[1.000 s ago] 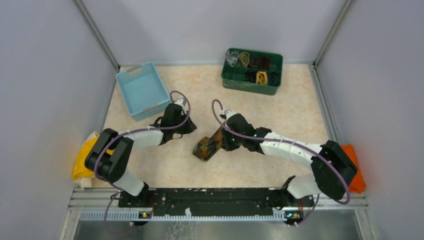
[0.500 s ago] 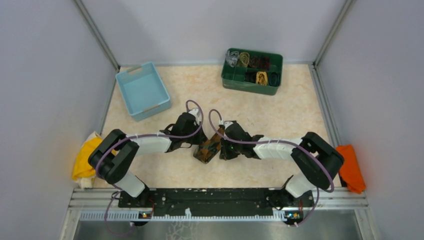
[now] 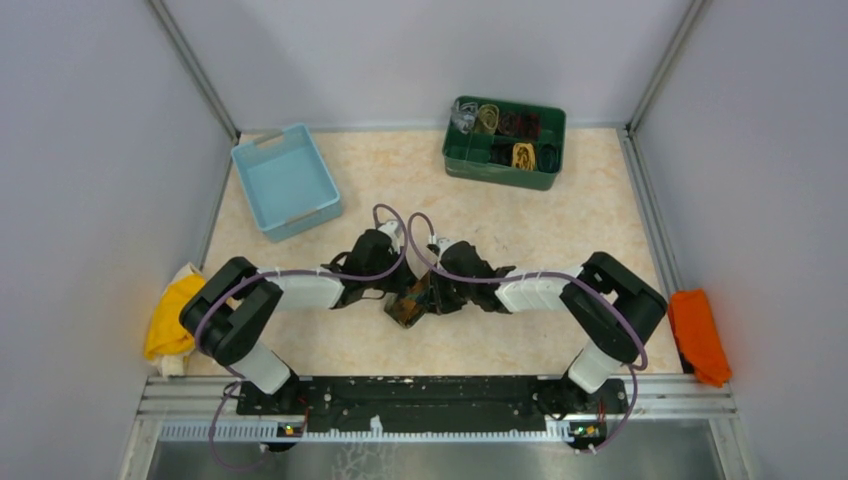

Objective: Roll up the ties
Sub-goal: Roll the tie at the center of the board.

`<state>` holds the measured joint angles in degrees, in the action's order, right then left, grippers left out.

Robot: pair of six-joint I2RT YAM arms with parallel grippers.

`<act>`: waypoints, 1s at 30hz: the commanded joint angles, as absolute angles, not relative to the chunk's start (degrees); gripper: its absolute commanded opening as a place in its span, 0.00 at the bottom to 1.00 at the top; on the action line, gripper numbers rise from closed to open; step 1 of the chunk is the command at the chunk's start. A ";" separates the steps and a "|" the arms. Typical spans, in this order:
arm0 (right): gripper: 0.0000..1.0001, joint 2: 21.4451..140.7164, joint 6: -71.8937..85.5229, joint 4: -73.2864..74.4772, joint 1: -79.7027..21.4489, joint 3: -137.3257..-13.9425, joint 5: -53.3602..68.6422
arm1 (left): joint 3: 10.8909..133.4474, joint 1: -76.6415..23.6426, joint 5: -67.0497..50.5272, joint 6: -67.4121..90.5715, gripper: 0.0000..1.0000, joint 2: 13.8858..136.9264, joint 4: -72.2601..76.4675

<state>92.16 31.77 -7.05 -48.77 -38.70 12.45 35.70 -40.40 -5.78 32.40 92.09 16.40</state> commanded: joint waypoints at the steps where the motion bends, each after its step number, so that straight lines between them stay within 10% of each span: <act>1: 0.00 95.37 31.02 -6.51 -49.65 -40.29 11.76 | 33.57 -41.09 -9.24 33.56 0.00 93.93 14.87; 17: 0.12 79.37 23.77 9.81 -53.59 -41.66 -3.84 | 42.79 -39.11 17.23 36.79 0.00 91.80 1.15; 30: 0.48 80.96 17.26 25.57 -69.09 -58.27 -30.78 | 31.59 -36.30 40.83 52.62 0.00 38.65 -11.76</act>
<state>76.75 20.73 21.15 -64.93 -51.51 -19.68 35.88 -36.34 28.88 46.41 53.74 -4.47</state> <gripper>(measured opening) 0.427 0.004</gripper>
